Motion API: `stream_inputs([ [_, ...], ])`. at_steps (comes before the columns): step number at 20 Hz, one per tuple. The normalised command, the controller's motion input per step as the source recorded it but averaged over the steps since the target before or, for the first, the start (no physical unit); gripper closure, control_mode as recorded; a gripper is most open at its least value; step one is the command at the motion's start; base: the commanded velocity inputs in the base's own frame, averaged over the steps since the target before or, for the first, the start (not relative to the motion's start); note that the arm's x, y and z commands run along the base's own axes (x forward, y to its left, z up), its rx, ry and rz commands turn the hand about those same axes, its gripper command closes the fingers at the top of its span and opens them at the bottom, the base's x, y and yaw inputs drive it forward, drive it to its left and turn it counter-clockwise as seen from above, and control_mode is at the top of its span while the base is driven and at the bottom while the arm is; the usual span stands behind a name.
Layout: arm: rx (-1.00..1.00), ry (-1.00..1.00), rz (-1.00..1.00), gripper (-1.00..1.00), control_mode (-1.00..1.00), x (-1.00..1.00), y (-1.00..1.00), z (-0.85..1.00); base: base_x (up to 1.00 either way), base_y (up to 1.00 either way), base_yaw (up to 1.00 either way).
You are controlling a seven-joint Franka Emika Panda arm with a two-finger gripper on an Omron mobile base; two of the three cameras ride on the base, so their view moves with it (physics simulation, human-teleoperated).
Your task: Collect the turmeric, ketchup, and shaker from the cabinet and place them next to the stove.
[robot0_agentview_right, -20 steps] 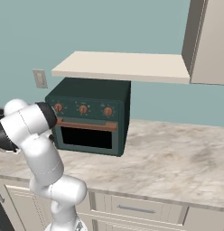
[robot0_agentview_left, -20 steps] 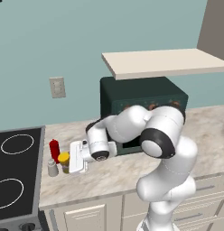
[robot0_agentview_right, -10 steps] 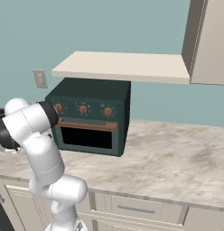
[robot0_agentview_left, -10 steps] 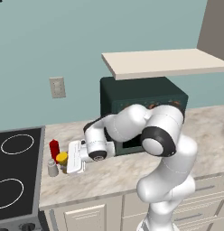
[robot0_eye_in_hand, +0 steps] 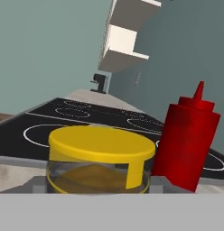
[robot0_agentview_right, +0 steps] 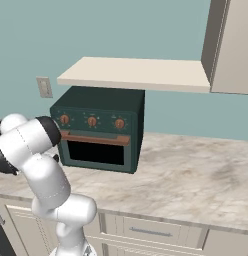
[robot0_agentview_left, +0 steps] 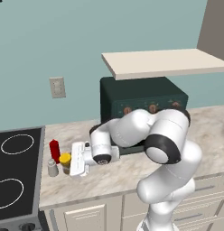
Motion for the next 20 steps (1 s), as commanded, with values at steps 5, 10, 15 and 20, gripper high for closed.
stream_inputs([
  [5, 0.00, 0.00, -0.01, 1.00, -1.00, -0.22, -0.26, -0.35, 0.00, 0.00, 0.00],
  [10, -0.01, 0.00, 0.00, -1.00, -1.00, -0.16, -0.02, -0.35, 0.00, 0.00, 0.00],
  [15, 0.00, 0.00, 0.00, -1.00, -1.00, -0.07, 0.00, -0.18, 0.00, 0.00, 0.00],
  [20, 0.00, 0.00, 0.00, -1.00, -1.00, -0.11, -0.11, -0.02, 0.00, 0.00, 0.00],
])
